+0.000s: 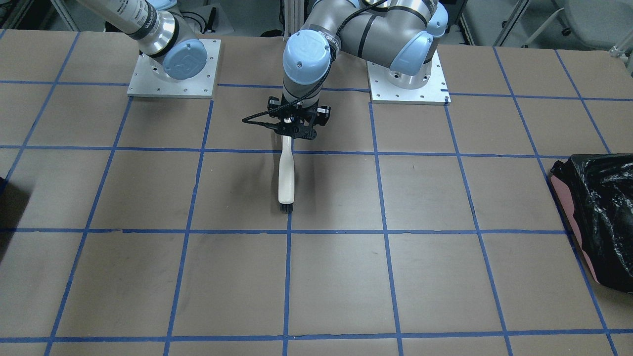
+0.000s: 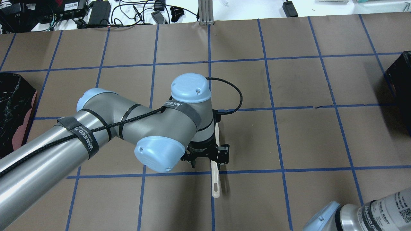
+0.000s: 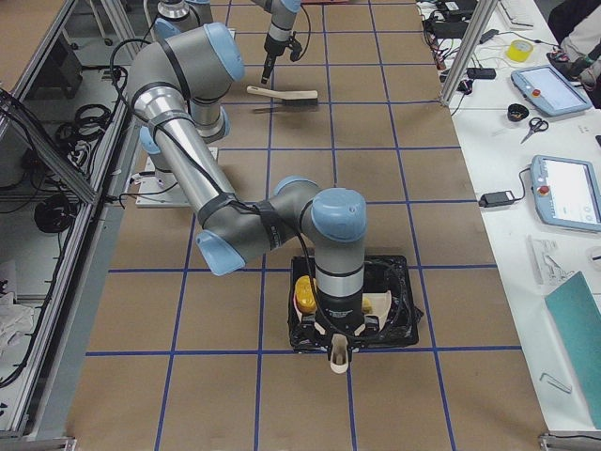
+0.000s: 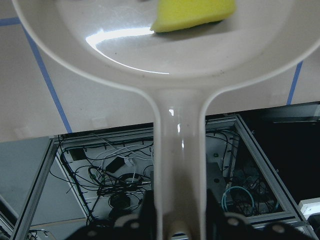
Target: Sweep and dump trash in nearest bin
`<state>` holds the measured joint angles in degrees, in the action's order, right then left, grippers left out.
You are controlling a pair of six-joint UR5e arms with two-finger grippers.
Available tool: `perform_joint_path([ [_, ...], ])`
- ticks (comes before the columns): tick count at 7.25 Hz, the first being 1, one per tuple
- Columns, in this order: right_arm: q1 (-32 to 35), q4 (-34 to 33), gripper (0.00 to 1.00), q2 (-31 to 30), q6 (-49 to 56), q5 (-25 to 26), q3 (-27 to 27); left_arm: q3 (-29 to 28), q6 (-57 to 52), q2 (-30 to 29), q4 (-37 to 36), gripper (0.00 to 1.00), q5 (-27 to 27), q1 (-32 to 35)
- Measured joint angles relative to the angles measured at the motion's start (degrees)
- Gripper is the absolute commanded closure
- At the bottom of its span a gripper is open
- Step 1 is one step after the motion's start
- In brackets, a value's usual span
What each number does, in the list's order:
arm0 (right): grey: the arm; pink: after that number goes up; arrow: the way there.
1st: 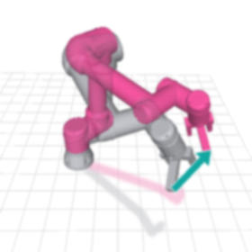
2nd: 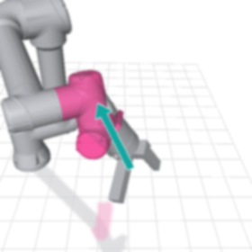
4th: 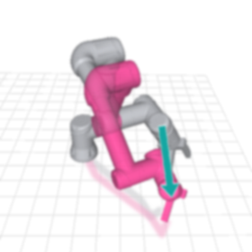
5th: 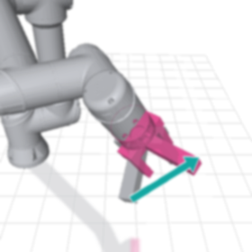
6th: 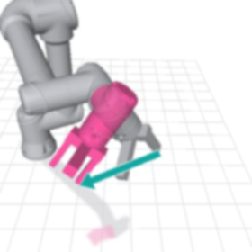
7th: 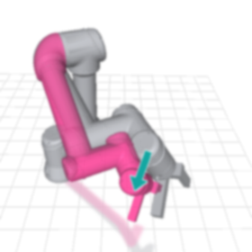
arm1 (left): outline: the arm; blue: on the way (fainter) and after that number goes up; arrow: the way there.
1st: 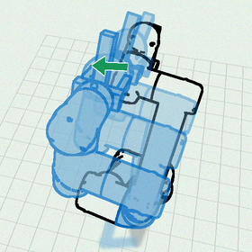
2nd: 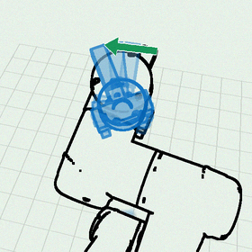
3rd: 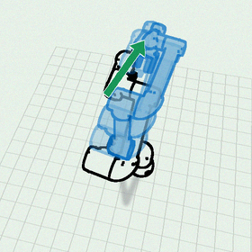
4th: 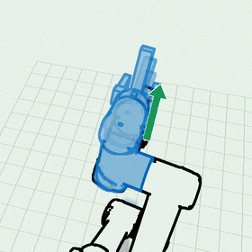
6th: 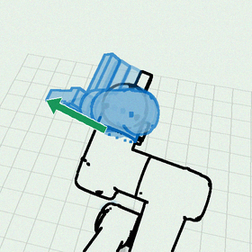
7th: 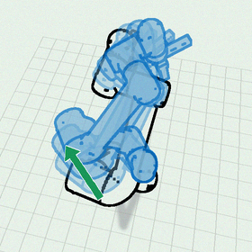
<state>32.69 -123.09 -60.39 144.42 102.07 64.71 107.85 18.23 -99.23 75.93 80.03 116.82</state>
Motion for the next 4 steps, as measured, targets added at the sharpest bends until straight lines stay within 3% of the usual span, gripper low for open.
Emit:
perform_joint_path([
  [2, 0.30, -2.69, 1.00, -0.65, 0.33, 1.80, 0.02, -7.73, -0.11, -0.06, 2.45, 0.00, 3.53, -2.06],
  [4, 0.45, -4.52, 1.00, -1.46, 0.47, 4.43, 0.08, -14.61, -0.22, 0.13, 6.01, 0.00, 5.86, -11.37],
])
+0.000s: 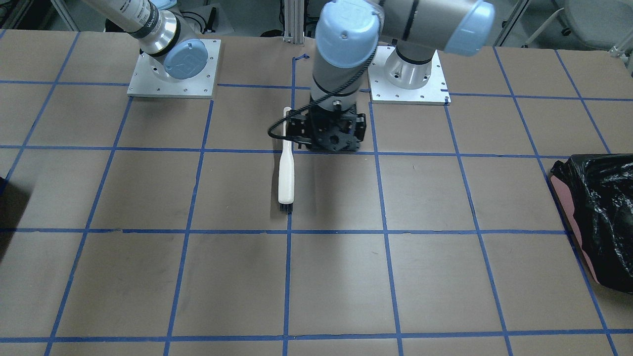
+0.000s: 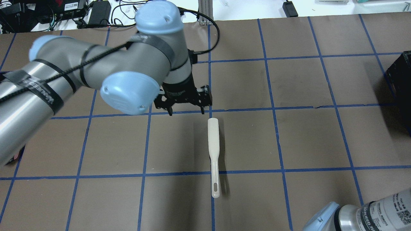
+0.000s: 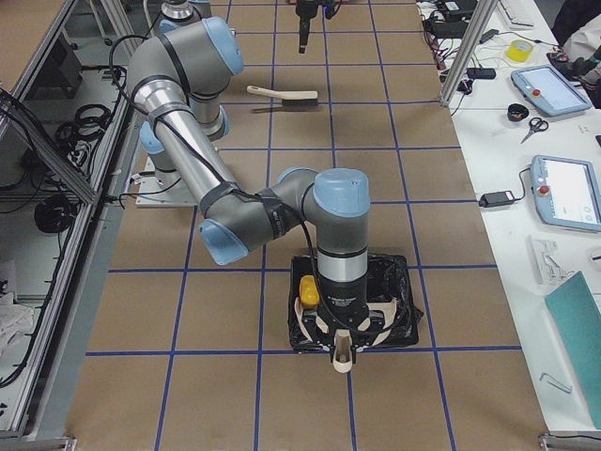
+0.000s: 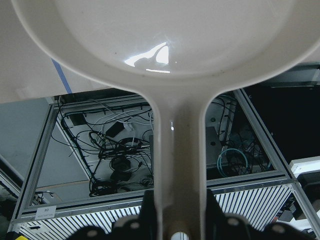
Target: Sweep and dump trash in nearest bin
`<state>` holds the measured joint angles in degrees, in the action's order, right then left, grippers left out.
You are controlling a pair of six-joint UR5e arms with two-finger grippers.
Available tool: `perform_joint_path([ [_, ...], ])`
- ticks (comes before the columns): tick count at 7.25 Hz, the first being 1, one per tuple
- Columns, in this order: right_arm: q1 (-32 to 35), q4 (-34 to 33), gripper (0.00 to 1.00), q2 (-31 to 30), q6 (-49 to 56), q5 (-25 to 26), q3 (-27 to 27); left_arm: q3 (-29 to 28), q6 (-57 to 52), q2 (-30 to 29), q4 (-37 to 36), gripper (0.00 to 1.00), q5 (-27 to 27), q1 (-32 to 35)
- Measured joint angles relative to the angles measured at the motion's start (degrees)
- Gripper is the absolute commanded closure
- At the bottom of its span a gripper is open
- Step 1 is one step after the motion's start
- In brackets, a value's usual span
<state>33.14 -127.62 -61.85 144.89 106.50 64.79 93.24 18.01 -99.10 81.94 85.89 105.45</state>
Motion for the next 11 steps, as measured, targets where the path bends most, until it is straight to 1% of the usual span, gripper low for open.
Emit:
perform_joint_path([
  [1, 0.37, -0.04, 1.00, -0.33, 0.00, 0.80, 0.07, -2.03, -0.11, 0.22, 0.83, 0.00, -0.05, -4.42],
  [2, 1.01, 0.00, 1.00, -0.83, -0.03, 1.44, 0.12, -2.86, -1.17, 0.32, 0.97, 0.00, 0.03, -7.13],
  [4, 1.71, 1.10, 1.00, -2.23, -2.92, 2.02, 0.28, -3.45, -5.37, 1.35, 1.32, 0.00, 0.99, -8.96],
  [5, 2.33, 3.79, 1.00, -3.16, -6.45, 1.49, 0.44, -3.48, -7.82, 1.96, 1.47, 0.00, 1.97, -9.34],
  [6, 4.19, 7.71, 1.00, -4.52, -11.27, 0.86, 0.56, -3.33, -10.75, 2.80, 1.71, 0.00, 2.66, -9.99],
  [8, 10.33, 16.82, 1.00, -6.83, -23.14, -0.46, 0.79, -3.03, -17.83, 5.27, 2.39, 0.00, 3.84, -13.64],
  [9, 13.54, 20.97, 1.00, -7.33, -29.52, -2.63, 1.23, -2.90, -20.06, 6.61, 3.22, 0.00, 4.10, -16.03],
  [11, 20.88, 25.14, 1.00, -7.93, -43.81, -7.88, 4.25, -2.59, -21.59, 8.51, 4.84, 0.00, 4.25, -18.91],
])
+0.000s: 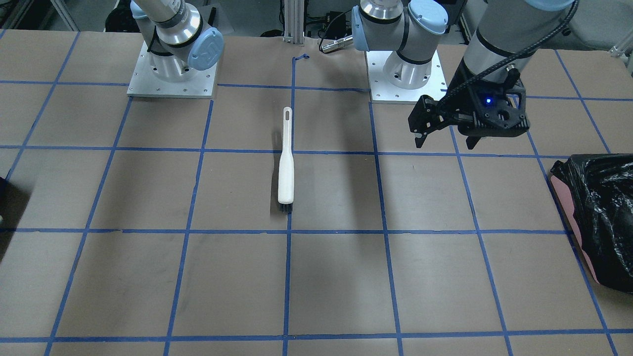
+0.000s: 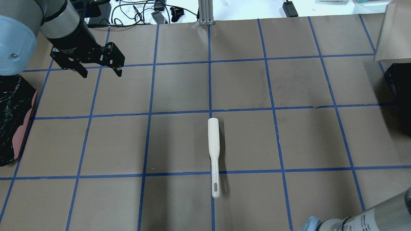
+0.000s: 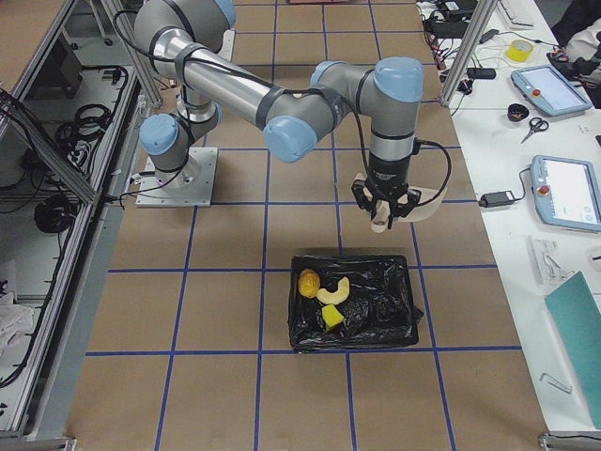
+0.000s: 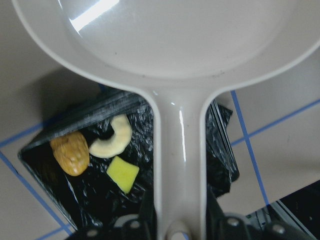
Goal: Sweep and dump trash in nearest bin
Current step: 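Bring the emptied dustpan back toward the brush with the right gripper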
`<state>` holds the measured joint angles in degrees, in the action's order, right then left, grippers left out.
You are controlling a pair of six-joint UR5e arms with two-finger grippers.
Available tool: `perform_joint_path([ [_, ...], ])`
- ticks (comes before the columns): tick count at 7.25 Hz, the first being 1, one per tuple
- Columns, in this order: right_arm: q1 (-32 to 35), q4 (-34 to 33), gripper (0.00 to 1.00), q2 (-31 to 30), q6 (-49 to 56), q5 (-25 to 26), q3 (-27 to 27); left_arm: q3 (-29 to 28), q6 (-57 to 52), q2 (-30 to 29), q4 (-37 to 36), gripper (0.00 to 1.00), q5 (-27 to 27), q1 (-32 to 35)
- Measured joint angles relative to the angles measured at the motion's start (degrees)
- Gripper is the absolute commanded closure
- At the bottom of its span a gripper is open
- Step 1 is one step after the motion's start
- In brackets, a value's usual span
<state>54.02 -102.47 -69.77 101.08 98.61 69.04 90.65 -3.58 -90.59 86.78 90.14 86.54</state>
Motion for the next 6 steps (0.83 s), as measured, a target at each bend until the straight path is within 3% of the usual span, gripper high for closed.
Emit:
perform_joint_path([
  [3, 10.55, 0.81, 1.00, -1.65, -23.10, -5.45, 6.19, 0.32, 0.30, 1.24, 1.09, 0.00, -0.04, -0.22],
  [6, 23.38, 0.82, 1.00, -2.03, -57.15, -8.89, 10.95, 1.71, 0.57, 1.95, 2.04, 0.00, -0.19, -0.15],
])
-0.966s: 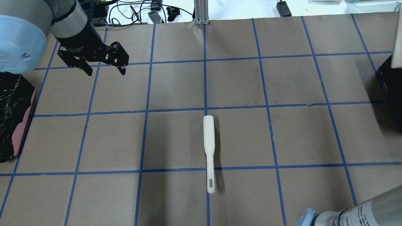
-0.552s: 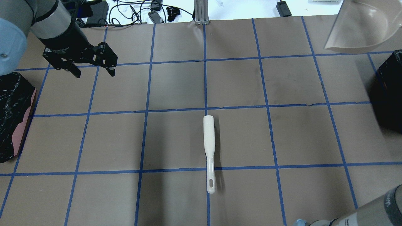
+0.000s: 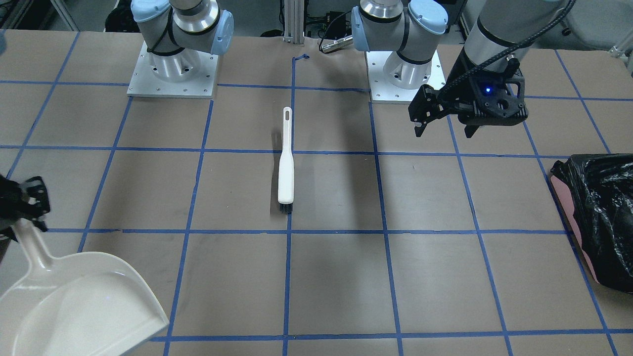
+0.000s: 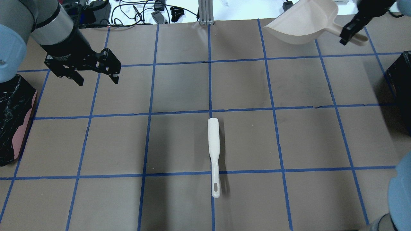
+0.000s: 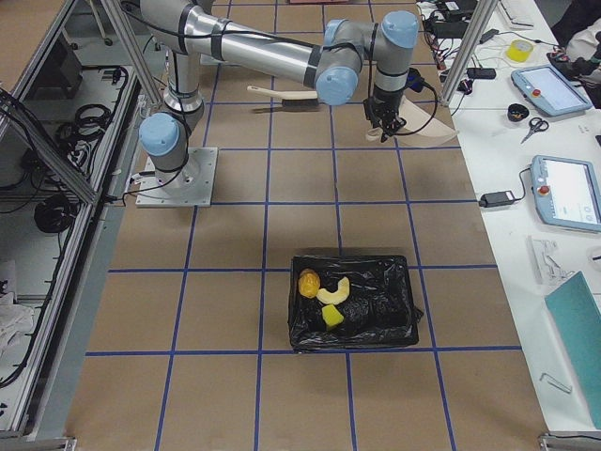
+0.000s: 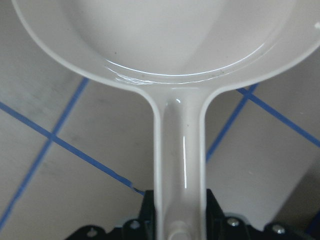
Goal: Sweep and dump trash in nearest bin
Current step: 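Bring the emptied dustpan back toward the brush with the right gripper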
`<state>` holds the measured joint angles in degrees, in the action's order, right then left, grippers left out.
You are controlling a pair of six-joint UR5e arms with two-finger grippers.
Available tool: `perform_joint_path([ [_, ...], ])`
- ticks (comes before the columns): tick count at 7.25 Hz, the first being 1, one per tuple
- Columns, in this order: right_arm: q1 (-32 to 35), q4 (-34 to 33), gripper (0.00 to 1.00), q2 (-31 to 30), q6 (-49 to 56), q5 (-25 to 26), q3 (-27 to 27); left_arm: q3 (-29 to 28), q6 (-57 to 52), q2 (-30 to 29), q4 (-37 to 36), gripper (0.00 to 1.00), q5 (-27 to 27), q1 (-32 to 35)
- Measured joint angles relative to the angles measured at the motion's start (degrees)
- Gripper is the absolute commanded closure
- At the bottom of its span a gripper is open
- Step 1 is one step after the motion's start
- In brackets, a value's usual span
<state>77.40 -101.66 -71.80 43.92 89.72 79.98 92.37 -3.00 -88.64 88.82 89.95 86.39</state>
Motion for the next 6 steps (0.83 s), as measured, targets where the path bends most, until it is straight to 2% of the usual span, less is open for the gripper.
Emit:
perform_joint_path([
  [4, 18.02, -0.83, 1.00, 0.71, -36.06, -0.88, 4.15, 0.23, 0.01, 0.44, 0.12, 0.00, 0.26, -0.08],
  [6, 25.10, -3.01, 1.00, 3.66, -47.06, -0.81, 4.30, 0.26, 0.01, 0.44, 0.07, 0.00, 0.28, -0.08],
])
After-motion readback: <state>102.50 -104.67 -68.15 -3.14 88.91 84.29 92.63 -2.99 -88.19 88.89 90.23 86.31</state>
